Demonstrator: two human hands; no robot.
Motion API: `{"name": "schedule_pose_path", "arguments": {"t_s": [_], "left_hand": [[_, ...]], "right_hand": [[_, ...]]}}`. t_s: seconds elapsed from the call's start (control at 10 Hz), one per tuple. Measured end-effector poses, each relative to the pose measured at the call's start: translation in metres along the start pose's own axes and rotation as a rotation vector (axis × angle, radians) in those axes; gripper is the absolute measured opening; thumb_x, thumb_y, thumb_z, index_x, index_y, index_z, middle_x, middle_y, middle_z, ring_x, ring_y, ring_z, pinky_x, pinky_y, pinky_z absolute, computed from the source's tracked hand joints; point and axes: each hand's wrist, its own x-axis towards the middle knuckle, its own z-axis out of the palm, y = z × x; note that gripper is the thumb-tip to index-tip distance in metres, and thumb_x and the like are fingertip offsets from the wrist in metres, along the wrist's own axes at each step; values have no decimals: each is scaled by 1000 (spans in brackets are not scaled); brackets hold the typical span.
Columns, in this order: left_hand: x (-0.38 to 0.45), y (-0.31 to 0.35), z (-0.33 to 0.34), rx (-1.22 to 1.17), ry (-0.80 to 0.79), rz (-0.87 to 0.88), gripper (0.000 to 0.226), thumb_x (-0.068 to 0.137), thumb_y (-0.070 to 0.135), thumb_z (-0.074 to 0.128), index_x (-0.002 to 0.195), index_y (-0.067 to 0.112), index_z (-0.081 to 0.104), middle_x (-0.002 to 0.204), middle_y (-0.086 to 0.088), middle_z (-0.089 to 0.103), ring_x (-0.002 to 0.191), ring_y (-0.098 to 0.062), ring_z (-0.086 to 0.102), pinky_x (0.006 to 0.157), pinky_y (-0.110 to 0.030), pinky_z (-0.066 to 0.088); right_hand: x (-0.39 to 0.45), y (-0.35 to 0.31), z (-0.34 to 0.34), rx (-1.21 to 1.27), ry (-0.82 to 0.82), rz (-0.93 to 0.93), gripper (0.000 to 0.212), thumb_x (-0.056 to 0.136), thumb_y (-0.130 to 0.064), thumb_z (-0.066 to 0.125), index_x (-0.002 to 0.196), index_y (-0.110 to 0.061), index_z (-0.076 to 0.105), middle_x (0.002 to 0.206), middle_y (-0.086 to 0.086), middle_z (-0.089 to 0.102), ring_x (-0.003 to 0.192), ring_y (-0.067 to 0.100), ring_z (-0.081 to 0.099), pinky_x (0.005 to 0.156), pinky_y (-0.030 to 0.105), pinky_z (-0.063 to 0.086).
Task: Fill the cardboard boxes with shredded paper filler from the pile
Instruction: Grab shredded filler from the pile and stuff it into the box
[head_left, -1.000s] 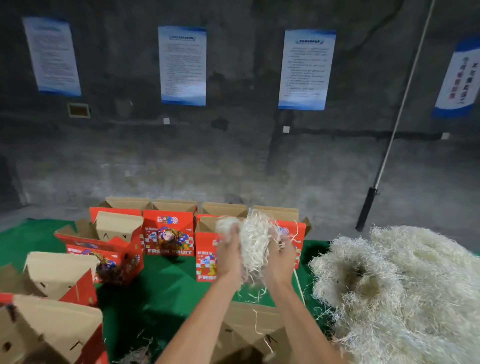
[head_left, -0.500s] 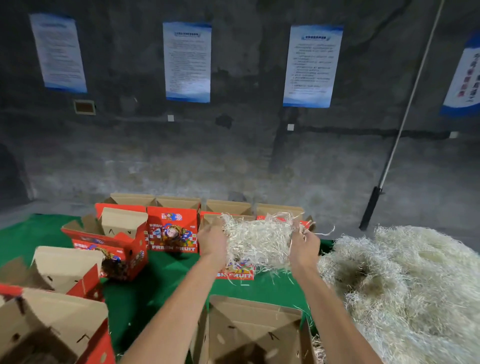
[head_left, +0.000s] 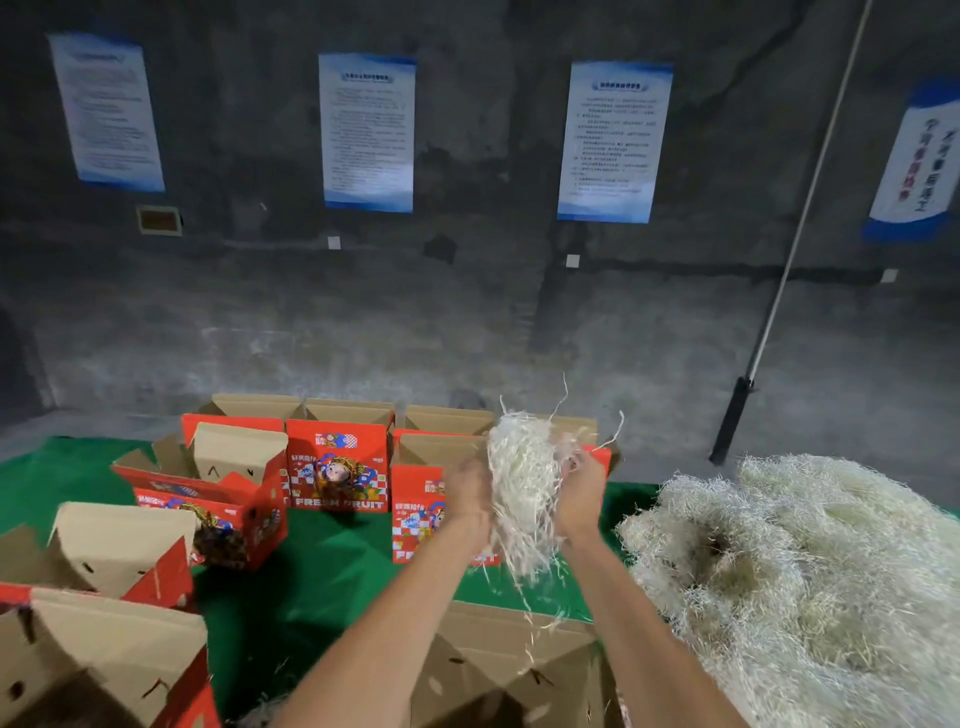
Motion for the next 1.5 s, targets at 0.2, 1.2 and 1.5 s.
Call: {"name": "schedule_pose_path", "arguments": {"t_s": [0.2,1.2,1.5], "left_hand": [[30,27,-40,93,265,64,31,99,24,55,127,10,57,74,-1,51,58,-13,40,50,-32,40],[74,38,-68,404,507,66,61,93,-14,33,151,6,33,98,-18,59,50,-11,28,40,-24,27],[63,37,-88,95,250,44,52,98,42,54,132,2,56,64,5,50,54,-13,43,55,-28,42]], "right_hand": [[36,-9,-38,-43,251,-21,39,101,-33,55,69,-13,44,55,-4,37,41,4,34,39,19,33],[70,-10,-66,-81,215,-17,44,100,-40,54,67,-15,38,57,0,34,51,13,30,47,30,31],[81,-12,-74,-148,212,-65,47,99,-44,54,65,-15,40,55,-2,36,48,14,30,46,29,26]]}}
